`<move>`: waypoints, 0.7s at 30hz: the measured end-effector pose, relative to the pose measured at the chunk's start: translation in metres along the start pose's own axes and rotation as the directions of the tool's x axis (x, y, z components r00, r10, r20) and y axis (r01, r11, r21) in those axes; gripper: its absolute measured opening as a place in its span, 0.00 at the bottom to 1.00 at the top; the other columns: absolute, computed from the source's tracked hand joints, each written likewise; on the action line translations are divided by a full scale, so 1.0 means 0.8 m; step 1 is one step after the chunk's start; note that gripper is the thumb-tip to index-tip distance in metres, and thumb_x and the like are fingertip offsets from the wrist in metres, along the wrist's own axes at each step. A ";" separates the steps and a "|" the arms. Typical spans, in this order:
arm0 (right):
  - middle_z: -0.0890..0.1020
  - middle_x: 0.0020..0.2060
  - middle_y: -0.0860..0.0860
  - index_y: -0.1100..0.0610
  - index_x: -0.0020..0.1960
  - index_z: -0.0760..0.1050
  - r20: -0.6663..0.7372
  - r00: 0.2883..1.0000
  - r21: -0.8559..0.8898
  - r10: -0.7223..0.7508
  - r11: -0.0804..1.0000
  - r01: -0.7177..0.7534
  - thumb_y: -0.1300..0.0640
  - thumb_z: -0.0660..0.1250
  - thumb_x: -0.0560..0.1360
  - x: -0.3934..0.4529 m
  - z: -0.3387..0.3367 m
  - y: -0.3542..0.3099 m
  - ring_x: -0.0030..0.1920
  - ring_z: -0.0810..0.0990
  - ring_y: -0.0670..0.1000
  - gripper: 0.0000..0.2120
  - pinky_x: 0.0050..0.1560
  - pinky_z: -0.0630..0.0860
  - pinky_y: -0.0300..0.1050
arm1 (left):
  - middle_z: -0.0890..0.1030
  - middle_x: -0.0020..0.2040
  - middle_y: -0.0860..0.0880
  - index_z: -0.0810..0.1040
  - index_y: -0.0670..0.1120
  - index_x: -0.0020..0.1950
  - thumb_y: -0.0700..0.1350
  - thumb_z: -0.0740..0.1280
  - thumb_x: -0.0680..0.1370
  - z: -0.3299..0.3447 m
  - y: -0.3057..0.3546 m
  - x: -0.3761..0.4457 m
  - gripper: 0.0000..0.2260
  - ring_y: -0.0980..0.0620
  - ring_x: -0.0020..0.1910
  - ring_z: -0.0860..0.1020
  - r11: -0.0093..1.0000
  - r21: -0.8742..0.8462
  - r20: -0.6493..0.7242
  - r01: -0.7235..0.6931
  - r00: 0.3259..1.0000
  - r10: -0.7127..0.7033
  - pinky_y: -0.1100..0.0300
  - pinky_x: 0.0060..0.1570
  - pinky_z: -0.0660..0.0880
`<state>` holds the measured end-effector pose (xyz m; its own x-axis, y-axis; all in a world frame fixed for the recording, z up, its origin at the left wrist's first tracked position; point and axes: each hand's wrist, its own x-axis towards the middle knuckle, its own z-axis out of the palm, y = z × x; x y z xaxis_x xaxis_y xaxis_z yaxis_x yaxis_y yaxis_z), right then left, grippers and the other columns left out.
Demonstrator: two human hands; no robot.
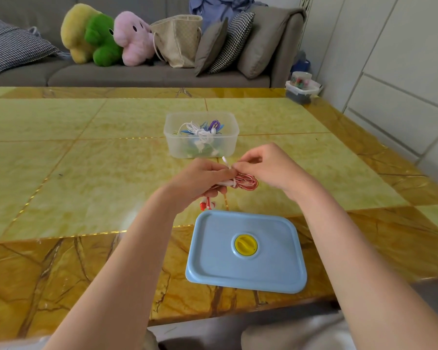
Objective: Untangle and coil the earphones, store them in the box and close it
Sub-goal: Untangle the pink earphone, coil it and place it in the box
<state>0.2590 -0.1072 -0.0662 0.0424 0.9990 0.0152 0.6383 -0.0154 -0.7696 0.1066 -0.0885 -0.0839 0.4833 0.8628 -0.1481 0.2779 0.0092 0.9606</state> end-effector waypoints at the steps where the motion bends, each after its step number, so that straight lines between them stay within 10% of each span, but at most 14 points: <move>1: 0.82 0.41 0.53 0.58 0.45 0.81 0.001 1.000 -0.016 0.000 1.000 0.000 0.58 0.69 0.73 0.000 0.001 -0.001 0.47 0.80 0.52 0.04 0.54 0.75 0.49 | 0.74 0.25 0.53 0.78 0.43 0.36 0.42 0.65 0.78 0.000 -0.001 0.002 0.10 0.56 0.28 0.68 1.000 0.022 -0.026 0.002 1.000 -0.002 0.68 0.27 0.64; 7: 0.79 0.36 0.49 0.57 0.45 0.82 -0.150 0.978 -0.244 -0.145 0.964 0.105 0.63 0.66 0.73 0.003 0.012 -0.014 0.39 0.75 0.46 0.06 0.34 0.67 0.33 | 0.73 0.19 0.58 0.79 0.42 0.39 0.44 0.63 0.79 0.007 0.001 0.004 0.11 0.61 0.18 0.66 0.992 0.128 -0.142 -0.001 0.990 0.019 0.69 0.20 0.64; 14: 0.76 0.49 0.54 0.62 0.49 0.75 -0.117 0.915 -0.471 -0.385 0.833 0.290 0.64 0.60 0.77 -0.001 0.029 -0.025 0.50 0.73 0.53 0.06 0.42 0.61 0.39 | 0.74 0.22 0.59 0.78 0.47 0.34 0.41 0.64 0.78 0.006 0.001 0.002 0.12 0.60 0.23 0.66 0.994 0.111 -0.125 0.022 0.992 -0.008 0.65 0.24 0.65; 21: 0.81 0.39 0.55 0.62 0.44 0.78 -0.426 0.861 -0.171 -0.279 0.959 0.226 0.65 0.63 0.74 0.002 0.047 -0.040 0.44 0.80 0.57 0.05 0.49 0.75 0.49 | 0.72 0.28 0.49 0.75 0.48 0.29 0.43 0.62 0.77 0.005 0.001 0.011 0.16 0.51 0.24 0.65 0.994 0.090 -0.438 -0.063 0.894 0.096 0.65 0.22 0.61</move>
<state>0.2100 -0.1032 -0.0655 0.1865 0.8459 0.4996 0.7533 0.2034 -0.6255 0.1147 -0.0832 -0.0853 0.0947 0.9935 0.0635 0.3205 -0.0908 0.9429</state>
